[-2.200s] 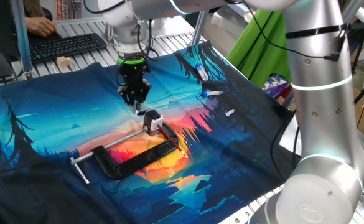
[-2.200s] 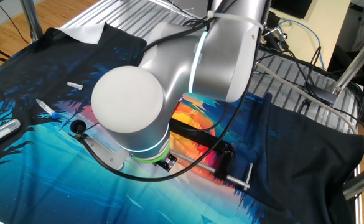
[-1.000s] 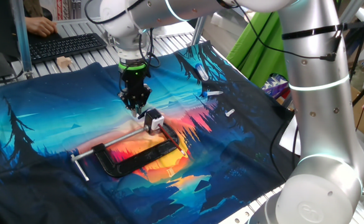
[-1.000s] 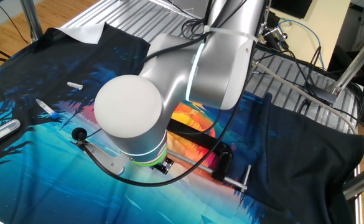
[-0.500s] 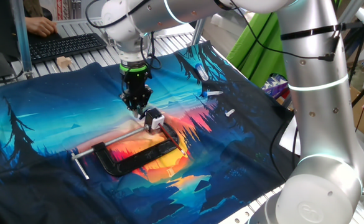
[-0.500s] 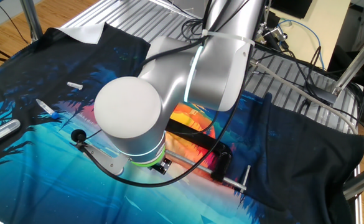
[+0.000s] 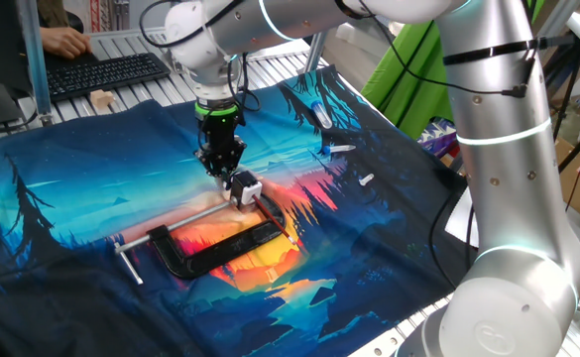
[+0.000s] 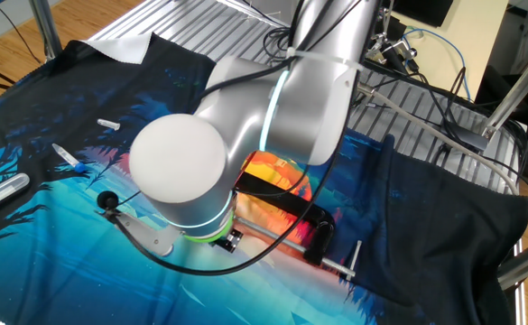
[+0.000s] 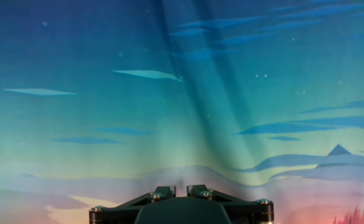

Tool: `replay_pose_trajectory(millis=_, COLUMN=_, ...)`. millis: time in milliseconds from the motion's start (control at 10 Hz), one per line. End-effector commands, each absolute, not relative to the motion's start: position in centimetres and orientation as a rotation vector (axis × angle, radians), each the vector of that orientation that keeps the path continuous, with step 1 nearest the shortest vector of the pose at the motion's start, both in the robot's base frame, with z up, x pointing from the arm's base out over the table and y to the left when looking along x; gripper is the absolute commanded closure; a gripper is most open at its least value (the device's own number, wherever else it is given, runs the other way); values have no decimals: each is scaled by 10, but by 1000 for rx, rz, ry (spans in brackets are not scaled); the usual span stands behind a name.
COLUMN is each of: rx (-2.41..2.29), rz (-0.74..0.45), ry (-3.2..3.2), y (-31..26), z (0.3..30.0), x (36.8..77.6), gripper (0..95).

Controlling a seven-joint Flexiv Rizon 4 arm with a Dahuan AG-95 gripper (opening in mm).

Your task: Sharpen the pencil with a pencil sharpener

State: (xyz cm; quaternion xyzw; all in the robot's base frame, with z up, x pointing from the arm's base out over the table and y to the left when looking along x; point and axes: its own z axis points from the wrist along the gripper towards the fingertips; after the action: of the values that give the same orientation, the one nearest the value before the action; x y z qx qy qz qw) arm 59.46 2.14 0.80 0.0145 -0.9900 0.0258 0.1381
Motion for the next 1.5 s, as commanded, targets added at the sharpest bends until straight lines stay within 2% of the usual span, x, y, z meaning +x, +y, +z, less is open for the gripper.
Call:
replay_pose_trajectory(millis=100, rx=52, rz=77, ry=-2867, y=16, z=6, x=596, gripper=950)
replay_pose_trajectory(millis=800, rx=0, rz=84, ry=-2850, y=11, z=5, x=597, gripper=950)
replay_pose_trajectory(millis=900, rx=-42, rz=89, ry=-2835, y=11, z=5, x=597, gripper=570)
replay_pose_trajectory(millis=1000, rx=-53, rz=91, ry=-2835, y=11, z=5, x=597, gripper=380)
replay_pose_trajectory(millis=1300, rx=-56, rz=95, ry=-2836, y=11, z=5, x=597, gripper=380)
replay_pose_trajectory(millis=1400, rx=-49, rz=96, ry=-2840, y=10, z=6, x=599, gripper=570)
replay_pose_trajectory(millis=1500, rx=-51, rz=98, ry=-2861, y=9, z=14, x=602, gripper=570)
